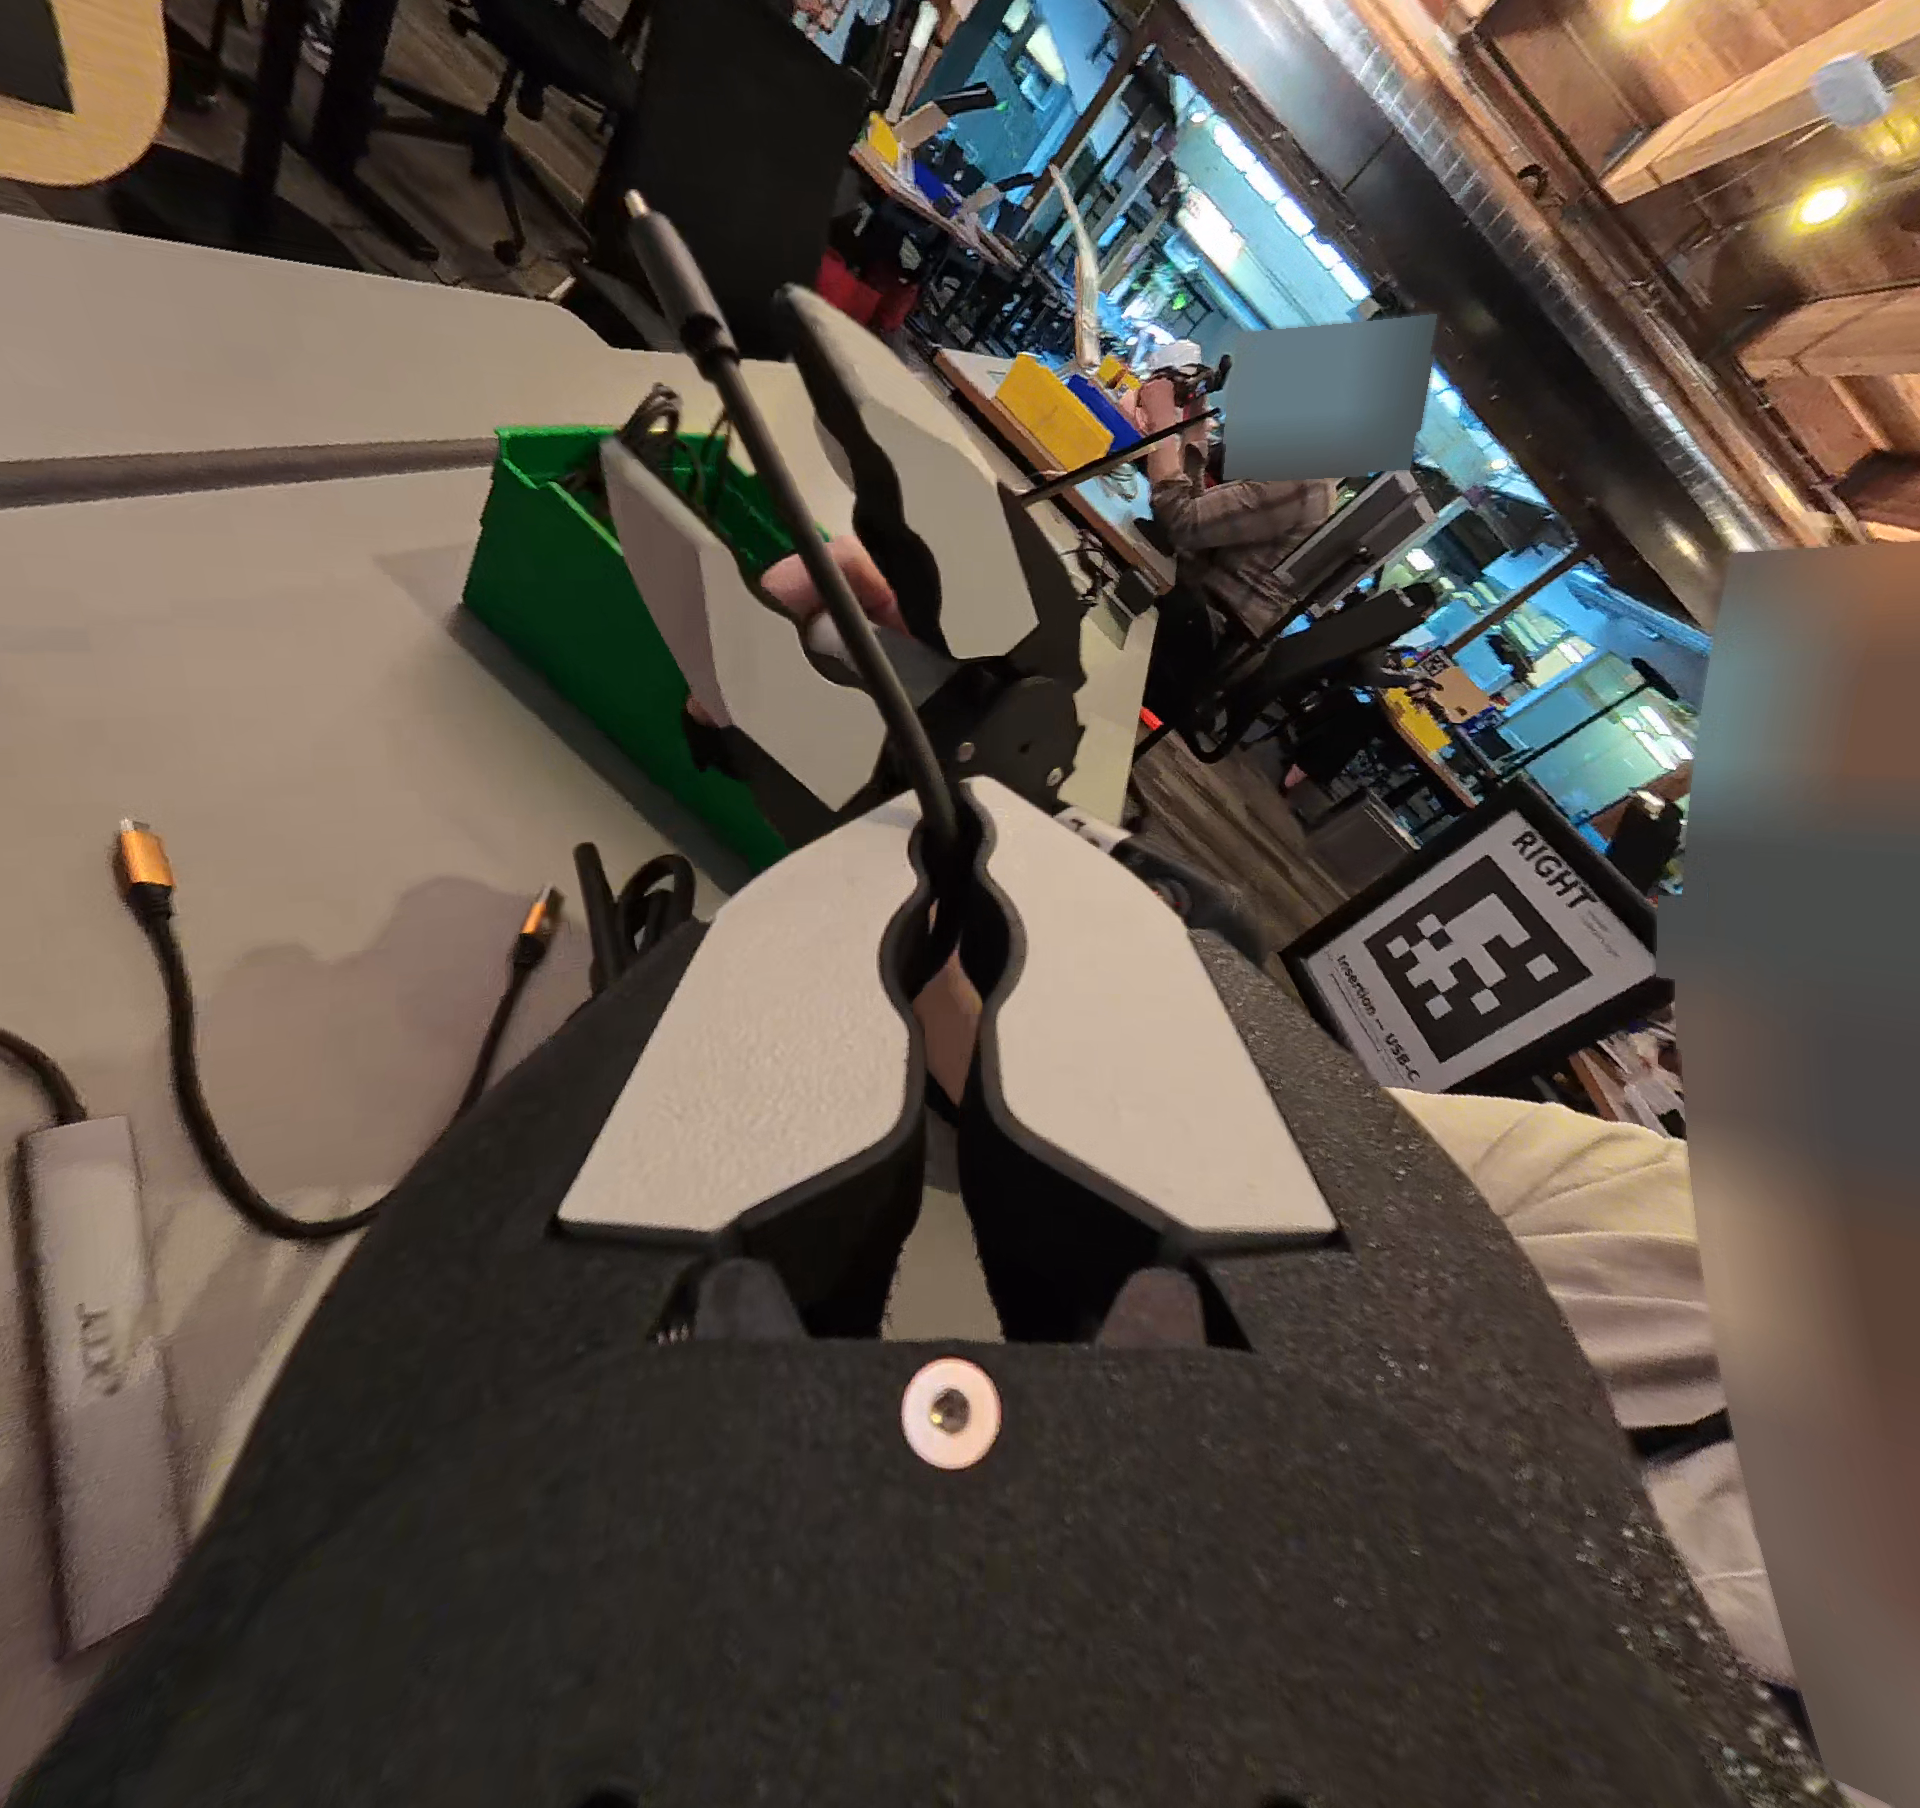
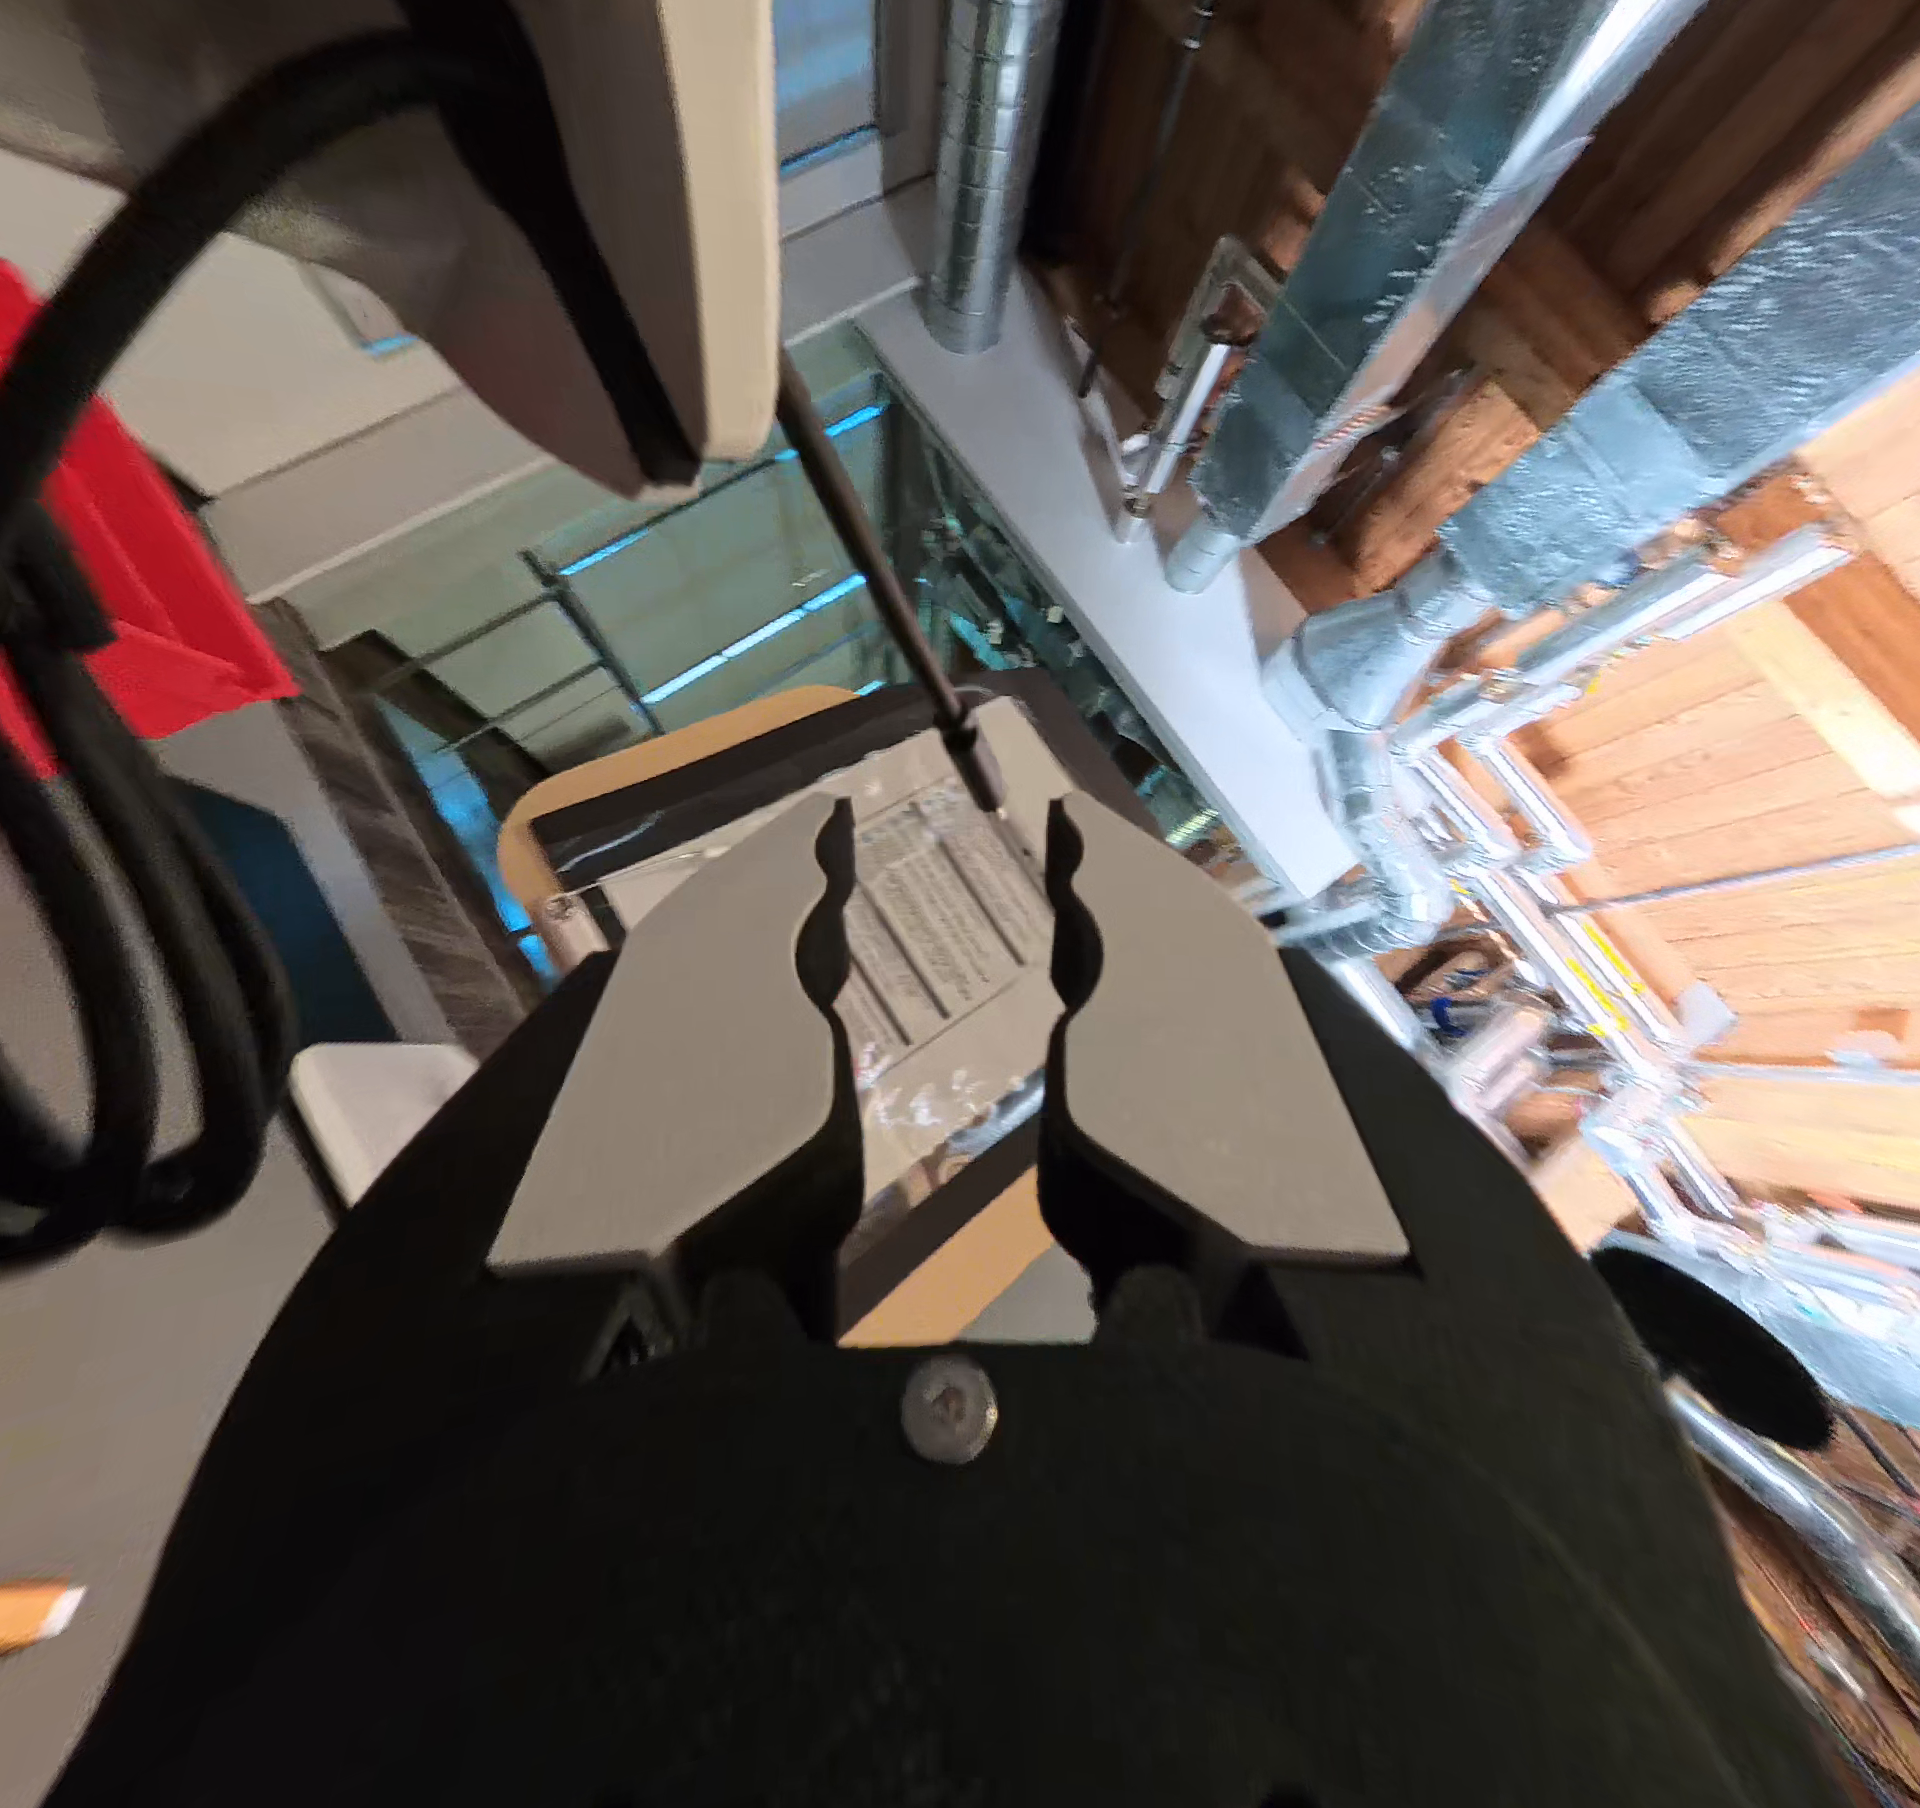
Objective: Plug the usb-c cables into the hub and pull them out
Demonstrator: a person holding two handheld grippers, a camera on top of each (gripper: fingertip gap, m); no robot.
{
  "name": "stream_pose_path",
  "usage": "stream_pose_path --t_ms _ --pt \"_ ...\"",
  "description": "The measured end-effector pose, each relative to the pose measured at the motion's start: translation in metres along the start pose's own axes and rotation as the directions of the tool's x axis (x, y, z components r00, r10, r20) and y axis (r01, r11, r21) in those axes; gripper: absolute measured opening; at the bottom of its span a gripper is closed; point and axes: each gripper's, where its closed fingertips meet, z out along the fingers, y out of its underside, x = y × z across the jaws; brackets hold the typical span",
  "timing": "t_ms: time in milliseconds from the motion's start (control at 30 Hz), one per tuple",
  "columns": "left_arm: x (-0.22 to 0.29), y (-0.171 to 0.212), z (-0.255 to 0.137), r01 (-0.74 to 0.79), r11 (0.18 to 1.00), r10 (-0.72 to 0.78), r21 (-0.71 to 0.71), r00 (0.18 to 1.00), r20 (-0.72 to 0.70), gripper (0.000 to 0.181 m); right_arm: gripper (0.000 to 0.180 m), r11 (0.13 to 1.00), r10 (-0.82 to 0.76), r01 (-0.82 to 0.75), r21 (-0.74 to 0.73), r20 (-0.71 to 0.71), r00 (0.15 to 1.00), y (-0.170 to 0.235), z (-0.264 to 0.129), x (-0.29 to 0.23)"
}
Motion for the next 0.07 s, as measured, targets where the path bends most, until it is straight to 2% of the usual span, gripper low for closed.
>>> stream_pose_path --t_ms 33,67 --pt "0.004 0.0003 0.0014 0.006 1.0 -0.006 0.003 1.0 -0.024 0.0 0.036 1.0 0.006 -0.007 -0.003 -0.056 0.998 -0.0015 -0.0005 0.0073" --pt "0.0078 0.0008 0.0031 0.014 1.0 -0.014 0.008 0.999 -0.049 0.0 0.036 1.0 0.021 -0.021 0.006 -0.089 0.996 -0.0051 -0.0012 0.0115"
